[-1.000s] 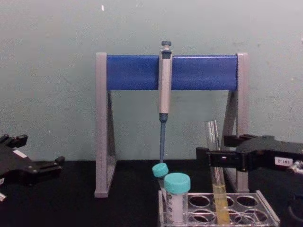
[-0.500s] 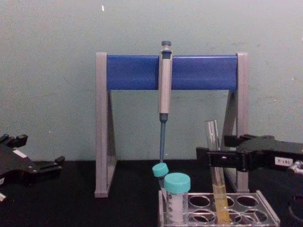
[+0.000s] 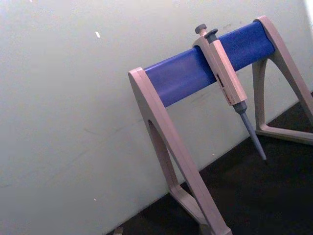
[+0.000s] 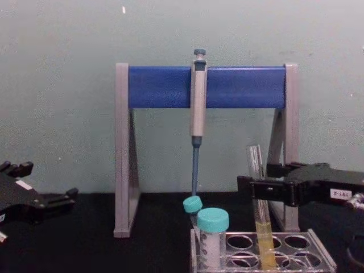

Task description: Pick up the test tube from the test tube rack, shake it, then place it back into the test tube rack.

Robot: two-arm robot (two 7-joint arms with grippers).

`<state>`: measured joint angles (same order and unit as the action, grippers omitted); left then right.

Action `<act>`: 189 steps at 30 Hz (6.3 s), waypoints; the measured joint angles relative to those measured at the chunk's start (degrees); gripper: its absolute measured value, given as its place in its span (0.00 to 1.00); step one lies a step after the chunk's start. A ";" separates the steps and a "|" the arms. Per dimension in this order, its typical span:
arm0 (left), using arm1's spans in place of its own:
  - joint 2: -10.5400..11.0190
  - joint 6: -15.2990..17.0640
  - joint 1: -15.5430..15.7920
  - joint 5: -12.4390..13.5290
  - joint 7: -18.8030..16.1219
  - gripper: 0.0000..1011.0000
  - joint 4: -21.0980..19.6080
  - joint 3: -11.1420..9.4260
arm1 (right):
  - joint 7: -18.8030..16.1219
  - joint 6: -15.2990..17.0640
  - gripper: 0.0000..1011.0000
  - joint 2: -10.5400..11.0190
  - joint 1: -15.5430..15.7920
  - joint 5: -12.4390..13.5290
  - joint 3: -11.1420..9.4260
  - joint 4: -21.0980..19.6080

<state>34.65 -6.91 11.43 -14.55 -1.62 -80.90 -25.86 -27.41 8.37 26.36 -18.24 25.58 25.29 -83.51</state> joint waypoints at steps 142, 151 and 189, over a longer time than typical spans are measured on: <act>0.00 0.00 0.00 0.00 0.00 0.99 0.00 0.00 | -2.30 -15.12 0.23 0.67 2.42 3.27 -6.79 -3.40; 0.00 0.00 0.00 0.00 0.00 0.99 0.00 0.00 | -10.36 -12.56 0.23 1.59 2.05 10.99 -6.05 -3.32; 0.00 0.00 0.00 0.00 0.00 0.99 0.00 0.00 | 0.53 -14.70 0.22 3.04 2.07 1.93 -6.14 -3.91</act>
<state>34.64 -6.91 11.43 -14.55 -1.62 -80.90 -25.86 -26.88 -6.32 29.40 -16.18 27.51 19.15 -87.42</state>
